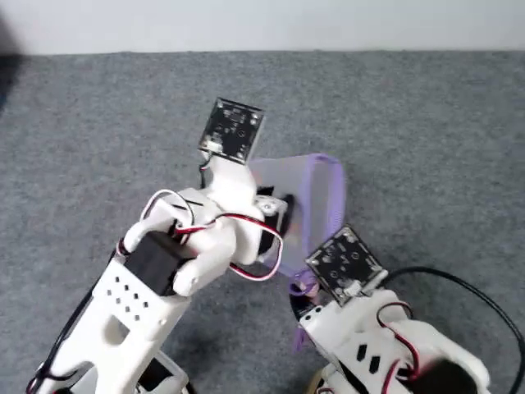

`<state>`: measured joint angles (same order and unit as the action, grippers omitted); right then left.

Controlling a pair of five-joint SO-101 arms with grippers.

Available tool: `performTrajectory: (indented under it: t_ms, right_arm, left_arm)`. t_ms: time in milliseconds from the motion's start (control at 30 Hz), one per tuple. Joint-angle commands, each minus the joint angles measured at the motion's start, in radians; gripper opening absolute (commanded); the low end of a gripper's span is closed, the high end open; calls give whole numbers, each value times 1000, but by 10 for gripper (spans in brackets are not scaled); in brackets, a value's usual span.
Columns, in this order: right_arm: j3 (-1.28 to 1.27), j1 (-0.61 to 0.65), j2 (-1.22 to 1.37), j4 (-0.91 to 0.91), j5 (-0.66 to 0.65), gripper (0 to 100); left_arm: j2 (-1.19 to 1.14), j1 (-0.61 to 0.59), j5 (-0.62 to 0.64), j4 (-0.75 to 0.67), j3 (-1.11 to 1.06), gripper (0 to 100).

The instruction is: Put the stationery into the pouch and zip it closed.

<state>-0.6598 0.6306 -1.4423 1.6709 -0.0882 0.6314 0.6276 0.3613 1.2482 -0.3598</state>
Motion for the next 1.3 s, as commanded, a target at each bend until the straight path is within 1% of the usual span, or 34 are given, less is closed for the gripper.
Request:
performTrajectory:
  t_ms: [0,67,133,300,467,567,733,800,900,1033,1133,1267]
  right_arm:
    - [-8,-47,-47,2,2,8]
    - [-14,-62,-70,1,2,8]
    - [-14,-79,-77,-5,2,8]
    - [-14,-105,-79,-179,-5,8]
    - [-23,-108,-79,-311,-137,8]
    - [-23,-108,-79,-358,-222,8]
    - [-23,-110,-79,-421,-319,8]
    - [-23,-117,-79,-426,-334,8]
    - [-29,-174,-77,-427,-334,8]
    - [-43,-262,-77,-427,-330,8]
    - [-43,-282,-79,-427,-327,8]
    - [-46,-275,-79,-426,-273,8]
  left_arm:
    - [-8,29,-9,-20,51,254]
    - [-3,25,-9,-20,51,253]
    - [2,25,-9,18,56,253]
    - [2,31,-9,245,131,255]
    - [2,20,-15,400,156,256]
    - [2,34,-15,445,156,257]
    - [0,63,-26,450,148,257]
    - [0,64,-80,451,128,257]
    - [3,58,-143,460,113,255]
    - [35,63,-153,480,97,254]
    - [60,58,-153,430,13,254]
    - [97,57,-135,275,-130,254]
